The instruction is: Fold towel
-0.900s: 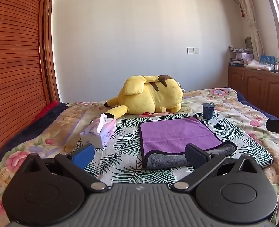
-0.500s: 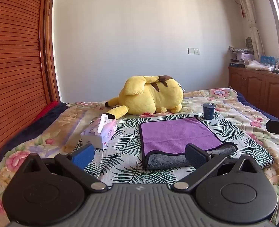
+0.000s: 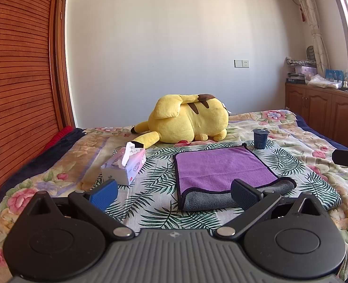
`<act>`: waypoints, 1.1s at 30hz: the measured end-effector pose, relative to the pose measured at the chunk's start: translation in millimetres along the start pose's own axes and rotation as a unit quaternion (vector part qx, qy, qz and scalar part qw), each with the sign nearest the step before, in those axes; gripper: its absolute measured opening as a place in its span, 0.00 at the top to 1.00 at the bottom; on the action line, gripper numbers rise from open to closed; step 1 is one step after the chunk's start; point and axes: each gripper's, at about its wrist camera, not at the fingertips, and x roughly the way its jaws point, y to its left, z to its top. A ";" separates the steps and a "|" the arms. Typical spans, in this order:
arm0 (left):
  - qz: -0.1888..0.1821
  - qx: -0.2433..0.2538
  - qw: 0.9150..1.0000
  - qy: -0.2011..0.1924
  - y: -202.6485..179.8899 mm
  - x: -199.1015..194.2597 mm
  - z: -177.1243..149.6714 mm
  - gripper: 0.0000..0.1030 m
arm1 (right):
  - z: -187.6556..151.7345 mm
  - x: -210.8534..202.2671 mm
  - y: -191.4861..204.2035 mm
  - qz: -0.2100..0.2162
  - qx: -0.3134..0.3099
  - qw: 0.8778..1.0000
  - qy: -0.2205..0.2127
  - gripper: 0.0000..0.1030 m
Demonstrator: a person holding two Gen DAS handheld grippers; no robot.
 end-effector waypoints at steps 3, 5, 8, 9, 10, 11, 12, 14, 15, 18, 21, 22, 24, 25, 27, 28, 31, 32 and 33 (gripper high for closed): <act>0.000 0.000 1.000 0.000 0.0 0.1 0.0 0.19 | -0.3 0.1 0.0 0.000 0.000 1.000 0.000 0.00; 0.000 0.000 1.000 0.000 0.0 0.0 0.1 0.19 | -0.5 0.2 0.0 0.000 0.000 1.000 0.000 0.00; 0.000 0.000 1.000 0.000 -0.1 0.0 0.0 0.19 | -0.9 0.3 0.0 0.000 0.000 1.000 0.000 0.00; 0.000 0.000 1.000 0.000 0.1 0.1 0.0 0.19 | -1.0 0.3 -0.1 0.000 0.000 1.000 0.000 0.00; 0.000 0.000 1.000 0.000 0.0 -0.1 0.0 0.19 | -1.1 0.4 0.0 0.000 0.000 1.000 0.000 0.00; 0.000 0.000 1.000 0.000 0.0 0.0 0.0 0.19 | -1.3 0.4 -0.2 0.000 0.001 1.000 0.000 0.00; 0.000 0.000 1.000 0.000 0.0 0.0 0.0 0.19 | -1.2 0.2 -0.4 0.000 0.001 1.000 0.001 0.00; 0.000 0.000 1.000 0.000 2.3 0.4 2.1 0.19 | -1.7 1.1 0.5 0.000 0.002 1.000 0.000 0.00; 0.000 0.000 1.000 0.000 2.4 0.4 2.1 0.19 | -1.7 1.1 0.5 0.000 0.002 1.000 0.001 0.00; 0.000 0.000 1.000 0.000 2.3 0.5 2.1 0.19 | -1.5 0.8 0.2 0.000 0.001 1.000 0.001 0.00; 0.000 0.001 1.000 0.000 2.9 0.5 2.5 0.19 | -1.4 0.7 -0.2 0.000 0.002 1.000 0.001 0.00; 0.000 0.001 1.000 0.000 3.0 0.5 2.4 0.19 | -1.5 0.8 -0.2 0.000 0.002 1.000 0.001 0.00; 0.000 0.000 1.000 0.000 3.0 0.5 2.5 0.19 | -1.6 0.7 -0.3 0.000 0.002 1.000 0.001 0.00; 0.000 0.000 1.000 0.000 2.4 0.5 2.1 0.19 | -1.7 0.7 -0.3 0.000 0.002 1.000 0.001 0.00; 0.000 0.001 1.000 0.000 2.2 0.4 2.1 0.19 | -1.7 0.8 -0.3 0.000 0.002 1.000 0.001 0.00; 0.000 0.001 1.000 0.000 2.3 0.4 2.1 0.19 | -1.7 0.9 -0.4 0.000 0.002 1.000 0.001 0.00; 0.000 0.001 1.000 0.000 2.3 0.5 2.1 0.19 | -1.8 0.8 -0.6 0.000 0.002 1.000 0.001 0.00; 0.000 0.001 1.000 0.000 2.2 0.5 2.1 0.19 | -1.9 0.8 -0.5 0.000 0.002 1.000 0.001 0.00; 0.000 0.001 1.000 0.000 2.2 0.5 2.1 0.19 | -1.9 0.8 -0.5 0.000 0.002 1.000 0.001 0.00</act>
